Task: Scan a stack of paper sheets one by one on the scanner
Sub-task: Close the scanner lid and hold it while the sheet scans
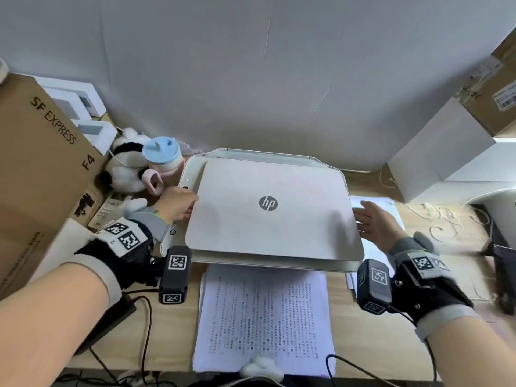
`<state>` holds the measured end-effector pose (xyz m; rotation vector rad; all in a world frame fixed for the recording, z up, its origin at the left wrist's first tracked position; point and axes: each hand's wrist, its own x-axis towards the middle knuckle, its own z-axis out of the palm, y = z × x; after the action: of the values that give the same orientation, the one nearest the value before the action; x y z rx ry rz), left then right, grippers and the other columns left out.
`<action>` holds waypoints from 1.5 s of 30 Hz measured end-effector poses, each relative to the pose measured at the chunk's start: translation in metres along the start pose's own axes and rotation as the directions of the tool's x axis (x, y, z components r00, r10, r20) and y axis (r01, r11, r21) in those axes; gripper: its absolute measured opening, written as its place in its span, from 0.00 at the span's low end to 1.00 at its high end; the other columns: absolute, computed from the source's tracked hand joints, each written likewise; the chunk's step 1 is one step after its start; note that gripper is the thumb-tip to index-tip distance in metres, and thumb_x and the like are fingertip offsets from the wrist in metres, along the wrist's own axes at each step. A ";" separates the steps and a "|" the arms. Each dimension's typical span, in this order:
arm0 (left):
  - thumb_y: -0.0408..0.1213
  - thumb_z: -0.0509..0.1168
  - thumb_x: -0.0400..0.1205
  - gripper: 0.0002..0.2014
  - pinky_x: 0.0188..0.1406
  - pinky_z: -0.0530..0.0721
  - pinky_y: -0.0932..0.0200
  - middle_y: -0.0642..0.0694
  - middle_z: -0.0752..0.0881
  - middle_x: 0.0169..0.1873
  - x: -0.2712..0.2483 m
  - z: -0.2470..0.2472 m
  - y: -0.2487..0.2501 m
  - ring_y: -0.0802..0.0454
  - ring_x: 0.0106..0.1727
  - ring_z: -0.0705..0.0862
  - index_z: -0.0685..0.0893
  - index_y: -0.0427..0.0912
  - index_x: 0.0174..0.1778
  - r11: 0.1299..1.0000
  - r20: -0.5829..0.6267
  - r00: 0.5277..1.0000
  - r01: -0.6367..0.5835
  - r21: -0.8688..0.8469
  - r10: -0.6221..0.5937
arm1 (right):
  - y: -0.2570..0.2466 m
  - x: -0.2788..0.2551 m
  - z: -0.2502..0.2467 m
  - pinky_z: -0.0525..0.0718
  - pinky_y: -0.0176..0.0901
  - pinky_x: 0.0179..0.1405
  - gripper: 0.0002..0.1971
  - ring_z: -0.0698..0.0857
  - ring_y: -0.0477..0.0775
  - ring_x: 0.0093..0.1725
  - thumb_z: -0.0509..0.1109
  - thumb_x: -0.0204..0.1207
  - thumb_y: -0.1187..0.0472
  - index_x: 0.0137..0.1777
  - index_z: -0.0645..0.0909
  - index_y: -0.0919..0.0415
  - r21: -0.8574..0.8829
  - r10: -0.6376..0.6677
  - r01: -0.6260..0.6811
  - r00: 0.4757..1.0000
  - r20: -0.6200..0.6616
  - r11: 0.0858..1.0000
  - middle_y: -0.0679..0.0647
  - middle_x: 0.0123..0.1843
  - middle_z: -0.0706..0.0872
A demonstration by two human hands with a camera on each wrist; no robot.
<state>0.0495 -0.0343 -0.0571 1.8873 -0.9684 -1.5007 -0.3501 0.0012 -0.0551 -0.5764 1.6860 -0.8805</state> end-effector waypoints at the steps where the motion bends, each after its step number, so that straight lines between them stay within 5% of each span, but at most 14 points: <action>1: 0.25 0.57 0.82 0.11 0.20 0.79 0.68 0.41 0.78 0.30 -0.003 0.003 -0.001 0.49 0.28 0.78 0.73 0.41 0.34 1.000 -0.002 1.000 0.011 -0.002 -0.011 | 0.001 -0.002 0.001 0.79 0.41 0.39 0.15 0.82 0.52 0.40 0.57 0.83 0.54 0.60 0.77 0.64 -0.015 -0.010 0.010 1.000 -0.019 1.000 0.53 0.45 0.85; 5: 0.28 0.56 0.84 0.12 0.34 0.79 0.63 0.43 0.76 0.30 -0.008 0.002 -0.003 0.50 0.31 0.76 0.72 0.42 0.34 1.000 -0.039 0.999 0.018 -0.025 -0.019 | 0.006 -0.007 0.002 0.80 0.41 0.41 0.12 0.82 0.53 0.39 0.57 0.83 0.59 0.56 0.77 0.66 -0.013 -0.052 0.051 0.995 -0.088 0.999 0.55 0.43 0.84; 9: 0.29 0.59 0.82 0.14 0.33 0.74 0.65 0.49 0.76 0.31 -0.002 -0.010 -0.011 0.51 0.35 0.75 0.76 0.47 0.32 0.990 -0.165 0.979 -0.109 0.090 0.123 | 0.012 -0.007 0.000 0.78 0.38 0.40 0.10 0.82 0.51 0.38 0.58 0.80 0.63 0.49 0.81 0.63 0.000 -0.083 0.085 0.980 -0.183 0.996 0.54 0.42 0.84; 12: 0.26 0.61 0.80 0.15 0.33 0.74 0.70 0.50 0.77 0.32 0.000 -0.019 -0.022 0.50 0.43 0.75 0.76 0.48 0.30 0.985 -0.279 0.946 -0.139 0.104 0.163 | 0.019 -0.004 -0.002 0.75 0.39 0.39 0.12 0.79 0.52 0.40 0.61 0.78 0.64 0.57 0.81 0.65 -0.046 -0.165 0.159 0.939 -0.303 0.986 0.54 0.43 0.85; 14: 0.25 0.61 0.79 0.13 0.41 0.74 0.62 0.46 0.76 0.34 0.003 -0.025 -0.032 0.50 0.46 0.72 0.73 0.46 0.32 0.989 -0.301 0.946 -0.087 0.123 0.120 | 0.026 -0.005 0.000 0.77 0.45 0.41 0.13 0.76 0.53 0.43 0.61 0.79 0.64 0.58 0.81 0.68 -0.086 -0.158 0.138 0.939 -0.306 0.987 0.57 0.47 0.81; 16: 0.29 0.61 0.80 0.16 0.45 0.77 0.55 0.43 0.76 0.36 0.013 -0.029 -0.046 0.47 0.46 0.72 0.70 0.46 0.28 0.992 -0.254 0.966 -0.015 0.128 0.048 | 0.034 -0.006 0.002 0.78 0.52 0.40 0.10 0.72 0.53 0.38 0.59 0.78 0.65 0.49 0.81 0.69 -0.079 -0.113 0.095 0.957 -0.268 0.992 0.58 0.45 0.75; 19: 0.38 0.66 0.80 0.11 0.66 0.79 0.42 0.37 0.84 0.48 0.030 -0.034 -0.064 0.42 0.53 0.82 0.78 0.46 0.31 0.992 -0.229 0.972 0.072 0.100 -0.047 | 0.045 -0.008 0.006 0.67 0.42 0.32 0.10 0.68 0.53 0.33 0.57 0.75 0.66 0.33 0.73 0.57 -0.089 -0.073 0.055 0.973 -0.219 0.995 0.57 0.36 0.72; 26: 0.47 0.69 0.76 0.20 0.60 0.78 0.49 0.35 0.85 0.56 0.035 -0.029 -0.063 0.38 0.60 0.83 0.84 0.32 0.51 0.972 -0.354 0.932 0.145 0.183 -0.073 | 0.050 -0.013 0.007 0.66 0.41 0.30 0.13 0.68 0.52 0.31 0.58 0.76 0.65 0.29 0.71 0.58 -0.141 -0.066 0.037 0.975 -0.213 0.989 0.53 0.31 0.72; 30: 0.45 0.65 0.79 0.17 0.45 0.71 0.55 0.33 0.86 0.43 0.041 -0.023 -0.063 0.40 0.47 0.81 0.77 0.39 0.28 0.971 -0.362 0.930 0.138 0.197 -0.059 | 0.051 -0.011 0.004 0.67 0.42 0.33 0.11 0.69 0.52 0.34 0.58 0.76 0.65 0.32 0.73 0.57 -0.118 -0.059 0.036 0.980 -0.192 0.992 0.52 0.33 0.72; 33: 0.43 0.65 0.79 0.18 0.43 0.69 0.55 0.41 0.78 0.30 0.043 -0.022 -0.067 0.43 0.43 0.76 0.74 0.39 0.25 0.974 -0.388 0.920 0.140 0.177 -0.062 | 0.051 -0.012 0.005 0.66 0.41 0.31 0.14 0.68 0.50 0.32 0.57 0.78 0.66 0.31 0.71 0.56 -0.155 -0.088 0.059 0.978 -0.187 0.986 0.52 0.32 0.71; 36: 0.47 0.63 0.79 0.17 0.49 0.74 0.54 0.36 0.82 0.39 0.042 -0.023 -0.069 0.37 0.51 0.82 0.80 0.39 0.30 0.976 -0.387 0.920 0.138 0.171 -0.062 | 0.051 -0.014 0.006 0.65 0.41 0.30 0.15 0.66 0.50 0.31 0.56 0.79 0.66 0.29 0.68 0.55 -0.179 -0.099 0.064 0.976 -0.194 0.982 0.51 0.31 0.69; 39: 0.49 0.57 0.84 0.24 0.54 0.74 0.54 0.29 0.82 0.62 0.040 -0.024 -0.072 0.34 0.66 0.79 0.83 0.29 0.60 0.974 -0.383 0.919 0.166 0.151 -0.097 | 0.053 -0.011 0.004 0.63 0.41 0.29 0.15 0.64 0.51 0.30 0.56 0.78 0.66 0.29 0.66 0.56 -0.163 -0.094 0.062 0.975 -0.201 0.985 0.51 0.30 0.67; 40: 0.49 0.55 0.84 0.25 0.55 0.75 0.54 0.29 0.81 0.64 0.037 -0.025 -0.073 0.34 0.67 0.79 0.81 0.29 0.62 0.975 -0.384 0.918 0.169 0.146 -0.102 | 0.055 -0.010 0.004 0.62 0.41 0.29 0.15 0.63 0.51 0.30 0.55 0.78 0.66 0.29 0.65 0.56 -0.160 -0.093 0.061 0.976 -0.197 0.985 0.52 0.31 0.67; 45: 0.51 0.55 0.75 0.25 0.62 0.78 0.44 0.32 0.86 0.53 0.026 -0.026 -0.084 0.35 0.57 0.82 0.85 0.31 0.46 0.985 -0.428 0.900 0.138 0.103 -0.081 | 0.065 -0.010 0.005 0.61 0.42 0.28 0.15 0.64 0.52 0.30 0.55 0.79 0.64 0.29 0.66 0.58 -0.127 -0.052 0.020 0.966 -0.253 0.992 0.53 0.30 0.68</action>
<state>0.0952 -0.0054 -0.1311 2.2703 -0.7799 -1.0316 -0.3388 0.0471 -0.1014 -0.5984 1.9806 -0.9115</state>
